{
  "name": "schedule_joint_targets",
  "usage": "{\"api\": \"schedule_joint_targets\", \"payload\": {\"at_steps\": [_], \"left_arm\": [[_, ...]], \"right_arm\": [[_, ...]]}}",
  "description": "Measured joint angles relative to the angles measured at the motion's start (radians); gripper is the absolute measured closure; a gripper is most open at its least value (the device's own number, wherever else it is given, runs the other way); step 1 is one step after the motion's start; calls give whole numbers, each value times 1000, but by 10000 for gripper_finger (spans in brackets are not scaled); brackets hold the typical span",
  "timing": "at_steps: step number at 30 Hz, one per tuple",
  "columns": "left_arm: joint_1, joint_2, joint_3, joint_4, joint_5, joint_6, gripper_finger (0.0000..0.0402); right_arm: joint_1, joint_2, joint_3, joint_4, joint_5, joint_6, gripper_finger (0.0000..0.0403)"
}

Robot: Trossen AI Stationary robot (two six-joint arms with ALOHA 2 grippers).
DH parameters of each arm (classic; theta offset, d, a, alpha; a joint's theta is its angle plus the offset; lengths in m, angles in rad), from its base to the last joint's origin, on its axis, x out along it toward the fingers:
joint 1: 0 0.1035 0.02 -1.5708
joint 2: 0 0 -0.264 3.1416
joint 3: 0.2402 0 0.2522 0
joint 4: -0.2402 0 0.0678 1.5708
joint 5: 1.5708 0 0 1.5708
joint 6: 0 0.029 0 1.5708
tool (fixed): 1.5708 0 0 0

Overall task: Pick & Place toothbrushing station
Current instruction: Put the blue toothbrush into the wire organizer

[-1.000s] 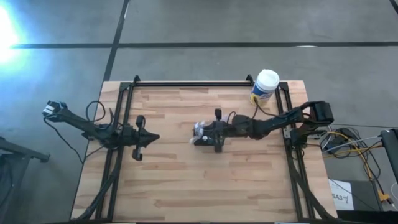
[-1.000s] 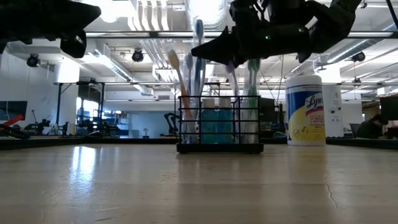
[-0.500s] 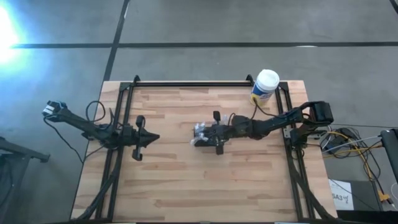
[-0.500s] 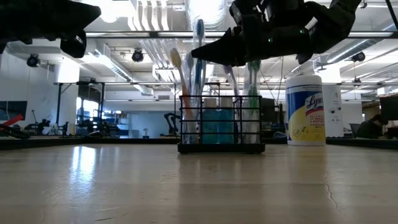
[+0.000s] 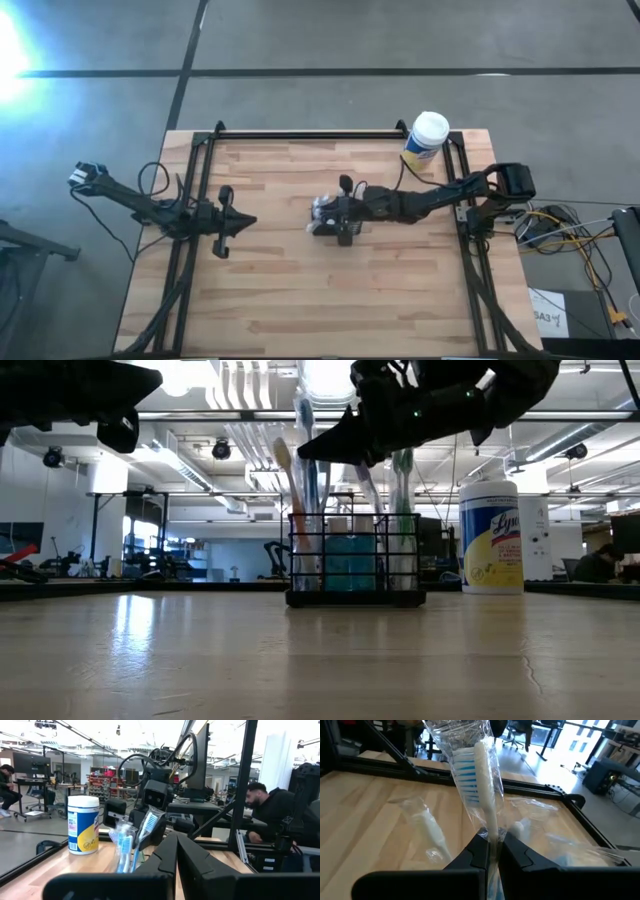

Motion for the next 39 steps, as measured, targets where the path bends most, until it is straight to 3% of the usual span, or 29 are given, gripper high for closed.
{"api": "schedule_joint_targets", "payload": {"at_steps": [13,33,39], "left_arm": [[0,0,-15,-2,3,0,390],[0,0,-16,7,6,-3,390],[0,0,-16,8,7,-3,390]], "right_arm": [[9,52,11,-9,35,-27,390],[10,93,10,-33,27,67,389],[10,90,10,-46,27,79,345]]}}
